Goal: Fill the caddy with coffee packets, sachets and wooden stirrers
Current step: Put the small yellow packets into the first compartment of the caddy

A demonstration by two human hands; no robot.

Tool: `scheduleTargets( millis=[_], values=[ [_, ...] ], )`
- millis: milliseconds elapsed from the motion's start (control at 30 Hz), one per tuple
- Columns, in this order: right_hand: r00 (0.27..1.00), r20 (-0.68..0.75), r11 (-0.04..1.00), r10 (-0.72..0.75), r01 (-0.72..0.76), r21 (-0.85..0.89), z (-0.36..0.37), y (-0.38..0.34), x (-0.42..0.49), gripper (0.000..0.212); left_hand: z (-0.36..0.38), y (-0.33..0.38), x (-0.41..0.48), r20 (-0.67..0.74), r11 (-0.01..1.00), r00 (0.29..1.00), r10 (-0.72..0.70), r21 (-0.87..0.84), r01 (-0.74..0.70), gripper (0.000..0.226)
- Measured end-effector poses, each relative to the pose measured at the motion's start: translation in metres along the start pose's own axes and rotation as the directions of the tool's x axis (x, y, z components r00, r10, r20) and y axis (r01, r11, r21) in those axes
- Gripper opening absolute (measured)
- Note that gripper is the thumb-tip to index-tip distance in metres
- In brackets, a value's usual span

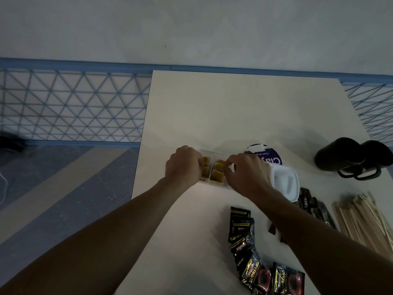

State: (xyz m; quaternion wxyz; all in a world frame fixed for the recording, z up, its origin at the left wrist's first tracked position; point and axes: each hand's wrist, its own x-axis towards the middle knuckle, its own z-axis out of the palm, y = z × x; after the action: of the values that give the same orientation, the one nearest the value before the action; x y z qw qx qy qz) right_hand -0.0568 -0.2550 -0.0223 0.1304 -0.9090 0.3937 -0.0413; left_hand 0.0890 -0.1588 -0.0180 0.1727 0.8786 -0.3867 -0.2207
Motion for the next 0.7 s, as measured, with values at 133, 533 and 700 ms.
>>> scheduleTargets(
  millis=[133,533,700],
  values=[
    [1.0,0.013,1.0,0.0,0.0,0.022,0.002,-0.002,0.002,0.021,0.001,-0.002,0.0,-0.003,1.0,1.0,0.012,0.009,-0.012,0.014],
    [0.998,0.04,0.997,0.045,-0.047,0.058,-0.01,0.005,-0.005,0.021,-0.01,-0.011,-0.003,-0.033,0.994,0.997,0.077,-0.07,-0.079,0.014],
    [0.997,0.04,0.996,0.061,-0.063,0.07,-0.021,0.005,-0.015,0.022,-0.018,-0.015,-0.01,-0.054,0.993,0.995,0.084,-0.083,-0.088,0.01]
  ],
)
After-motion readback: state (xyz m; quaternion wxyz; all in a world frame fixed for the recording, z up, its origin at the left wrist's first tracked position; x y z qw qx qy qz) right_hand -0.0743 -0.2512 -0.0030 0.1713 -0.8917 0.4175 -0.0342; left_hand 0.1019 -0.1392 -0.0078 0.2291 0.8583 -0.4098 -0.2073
